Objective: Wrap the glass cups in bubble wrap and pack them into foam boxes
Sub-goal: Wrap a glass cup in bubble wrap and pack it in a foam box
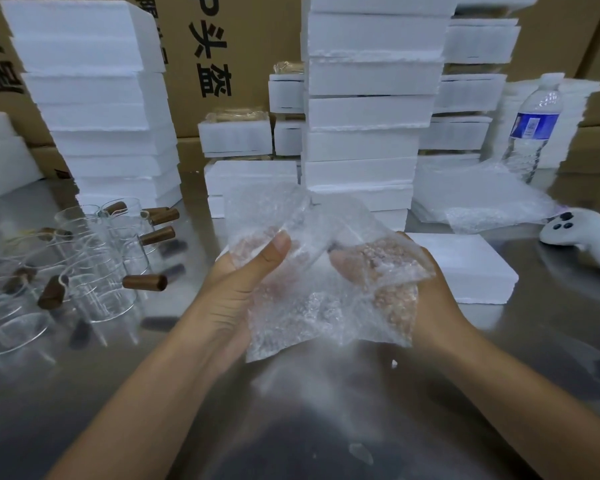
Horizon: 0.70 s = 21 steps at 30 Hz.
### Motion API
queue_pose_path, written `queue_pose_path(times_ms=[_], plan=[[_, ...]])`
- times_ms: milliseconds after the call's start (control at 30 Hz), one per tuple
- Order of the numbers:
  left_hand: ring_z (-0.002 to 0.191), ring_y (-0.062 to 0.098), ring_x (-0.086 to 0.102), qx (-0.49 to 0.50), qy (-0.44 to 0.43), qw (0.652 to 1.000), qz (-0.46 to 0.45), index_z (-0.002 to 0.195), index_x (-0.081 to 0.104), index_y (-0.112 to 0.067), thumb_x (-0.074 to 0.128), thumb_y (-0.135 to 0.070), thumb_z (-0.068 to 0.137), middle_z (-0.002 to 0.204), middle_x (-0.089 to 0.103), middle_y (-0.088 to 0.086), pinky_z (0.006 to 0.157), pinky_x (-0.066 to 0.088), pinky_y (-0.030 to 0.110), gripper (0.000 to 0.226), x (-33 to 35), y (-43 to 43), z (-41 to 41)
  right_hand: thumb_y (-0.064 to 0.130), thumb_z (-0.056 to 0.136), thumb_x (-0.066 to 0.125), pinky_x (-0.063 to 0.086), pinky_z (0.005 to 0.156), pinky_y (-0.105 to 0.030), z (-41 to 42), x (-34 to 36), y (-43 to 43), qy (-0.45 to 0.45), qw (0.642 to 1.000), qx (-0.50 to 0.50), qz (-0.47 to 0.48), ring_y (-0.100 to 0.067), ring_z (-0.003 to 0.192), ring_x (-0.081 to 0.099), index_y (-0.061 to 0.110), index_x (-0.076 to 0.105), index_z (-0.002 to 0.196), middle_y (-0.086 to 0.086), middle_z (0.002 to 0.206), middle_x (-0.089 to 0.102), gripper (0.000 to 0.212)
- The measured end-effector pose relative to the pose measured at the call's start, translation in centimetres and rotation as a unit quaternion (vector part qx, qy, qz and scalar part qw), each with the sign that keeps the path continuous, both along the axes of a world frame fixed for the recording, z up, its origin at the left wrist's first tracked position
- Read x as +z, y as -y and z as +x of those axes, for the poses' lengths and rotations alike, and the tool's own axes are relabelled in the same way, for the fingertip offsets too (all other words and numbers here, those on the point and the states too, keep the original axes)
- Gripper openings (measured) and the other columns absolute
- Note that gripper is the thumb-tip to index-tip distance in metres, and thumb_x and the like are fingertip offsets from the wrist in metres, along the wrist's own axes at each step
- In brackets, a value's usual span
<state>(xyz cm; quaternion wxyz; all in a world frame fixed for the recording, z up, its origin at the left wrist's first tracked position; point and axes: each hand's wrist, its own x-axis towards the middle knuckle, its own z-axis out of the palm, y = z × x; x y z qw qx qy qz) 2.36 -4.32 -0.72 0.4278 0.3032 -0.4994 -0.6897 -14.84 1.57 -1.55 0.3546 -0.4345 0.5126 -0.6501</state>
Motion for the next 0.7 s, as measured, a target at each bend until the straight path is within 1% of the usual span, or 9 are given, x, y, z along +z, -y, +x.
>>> queue_pose_path(times_ms=[100, 200, 267, 333, 400, 467, 533, 600, 700], plan=[[0.079, -0.006, 0.068, -0.026, -0.018, 0.999, 0.035, 0.113, 0.063, -0.03, 0.083, -0.051, 0.043, 0.083, 0.073, -0.019, 0.063, 0.057, 0.021, 0.076, -0.2, -0.6, -0.4, -0.008, 0.091, 0.043, 0.047, 0.047, -0.017, 0.4, 0.2, -0.3, 0.082, 0.992, 0.092, -0.004, -0.008, 0.048, 0.05, 0.013, 0.046, 0.073, -0.004, 0.063, 0.047, 0.028], [0.111, 0.028, 0.063, -0.046, -0.107, 0.984, 0.133, 0.12, 0.064, -0.021, 0.096, -0.04, 0.028, 0.117, 0.068, 0.007, 0.098, 0.045, 0.048, 0.099, -0.7, -0.1, -0.3, -0.003, 0.08, 0.059, 0.048, 0.052, -0.011, 0.5, 0.5, -0.9, -0.11, 0.985, 0.127, -0.044, -0.006, 0.054, 0.057, 0.011, 0.052, 0.074, -0.001, 0.064, 0.053, 0.016], [0.114, 0.034, 0.06, -0.061, -0.175, 0.97, 0.155, 0.124, 0.062, -0.018, 0.097, -0.033, 0.032, 0.124, 0.064, 0.013, 0.103, 0.039, 0.053, 0.099, -0.8, 0.4, 0.0, 0.004, 0.081, 0.067, 0.048, 0.067, -0.014, 0.6, 0.8, -1.1, -0.249, 0.959, 0.094, -0.098, 0.0, 0.073, 0.061, 0.019, 0.057, 0.077, 0.009, 0.076, 0.061, 0.018], [0.115, 0.036, 0.059, -0.08, -0.234, 0.956, 0.155, 0.129, 0.059, -0.016, 0.096, -0.028, 0.036, 0.125, 0.063, 0.014, 0.103, 0.038, 0.056, 0.1, -0.8, 0.9, 0.2, 0.038, 0.089, 0.057, 0.046, 0.073, -0.024, 0.6, 1.0, -1.2, -0.288, 0.95, 0.063, -0.105, -0.012, 0.084, 0.06, 0.023, 0.064, 0.08, 0.003, 0.088, 0.062, 0.02], [0.114, 0.037, 0.06, -0.1, -0.275, 0.945, 0.147, 0.125, 0.063, -0.014, 0.095, -0.025, 0.039, 0.126, 0.062, 0.015, 0.098, 0.044, 0.056, 0.093, -0.6, 1.1, 0.5, 0.069, 0.085, 0.031, 0.043, 0.074, -0.015, 0.6, 1.3, -1.2, -0.254, 0.961, 0.039, -0.104, -0.006, 0.088, 0.059, 0.038, 0.069, 0.08, 0.006, 0.095, 0.064, 0.05], [0.109, 0.036, 0.063, -0.11, -0.3, 0.938, 0.138, 0.111, 0.072, -0.011, 0.095, -0.023, 0.04, 0.122, 0.065, 0.015, 0.081, 0.053, 0.056, 0.075, -0.4, 1.2, 0.8, 0.079, 0.079, 0.022, 0.034, 0.079, -0.001, 0.6, 1.6, -1.2, -0.26, 0.956, 0.054, -0.122, 0.006, 0.099, 0.056, 0.054, 0.065, 0.085, 0.012, 0.1, 0.065, 0.05], [0.106, 0.035, 0.065, -0.089, -0.308, 0.937, 0.136, 0.102, 0.075, -0.012, 0.095, -0.021, 0.037, 0.119, 0.067, 0.014, 0.07, 0.055, 0.054, 0.069, -0.3, 1.4, 1.0, 0.086, 0.071, 0.025, 0.032, 0.089, -0.004, 0.2, 1.6, -1.2, -0.297, 0.943, 0.092, -0.114, 0.001, 0.111, 0.052, 0.054, 0.065, 0.086, 0.005, 0.109, 0.061, 0.053], [0.106, 0.035, 0.065, -0.066, -0.319, 0.935, 0.138, 0.107, 0.073, -0.012, 0.096, -0.02, 0.036, 0.119, 0.066, 0.014, 0.07, 0.055, 0.056, 0.075, -0.2, 1.5, 1.2, 0.083, 0.069, 0.045, 0.031, 0.094, -0.005, -0.1, 1.5, -1.2, -0.342, 0.931, 0.073, -0.103, 0.001, 0.117, 0.047, 0.051, 0.068, 0.082, 0.016, 0.114, 0.052, 0.042], [0.105, 0.036, 0.065, -0.043, -0.319, 0.936, 0.144, 0.115, 0.069, -0.011, 0.095, -0.02, 0.036, 0.118, 0.066, 0.016, 0.067, 0.055, 0.055, 0.083, -0.1, 1.7, 1.3, 0.045, 0.076, 0.072, 0.028, 0.092, -0.004, -0.7, 1.4, -1.0, -0.448, 0.885, -0.039, -0.118, -0.003, 0.114, 0.047, 0.037, 0.07, 0.079, 0.019, 0.109, 0.051, 0.009]])
